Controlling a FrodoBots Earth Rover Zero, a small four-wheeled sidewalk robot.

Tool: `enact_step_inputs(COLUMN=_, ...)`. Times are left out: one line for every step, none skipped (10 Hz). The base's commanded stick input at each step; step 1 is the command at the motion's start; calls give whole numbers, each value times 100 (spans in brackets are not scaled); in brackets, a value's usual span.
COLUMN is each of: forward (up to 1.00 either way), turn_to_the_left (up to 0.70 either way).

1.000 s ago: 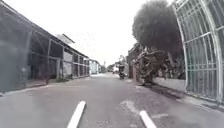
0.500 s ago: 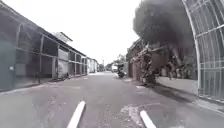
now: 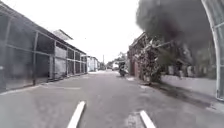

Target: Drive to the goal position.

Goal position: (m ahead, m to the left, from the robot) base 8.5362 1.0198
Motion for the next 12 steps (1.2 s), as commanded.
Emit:
enact_step_inputs(forward=85, turn_to_the_left=-30)
enact_step_inputs(forward=85, turn_to_the_left=-34)
enact_step_inputs(forward=85, turn_to_the_left=-31)
enact_step_inputs(forward=85, turn_to_the_left=-15)
enact_step_inputs(forward=85, turn_to_the_left=0)
enact_step_inputs(forward=85, turn_to_the_left=0)
enact_step_inputs(forward=85, turn_to_the_left=0)
enact_step_inputs(forward=85, turn_to_the_left=0)
enact_step_inputs(forward=85, turn_to_the_left=0)
enact_step_inputs(forward=85, turn_to_the_left=0)
enact_step_inputs(forward=85, turn_to_the_left=0)
enact_step_inputs(forward=85, turn_to_the_left=0)
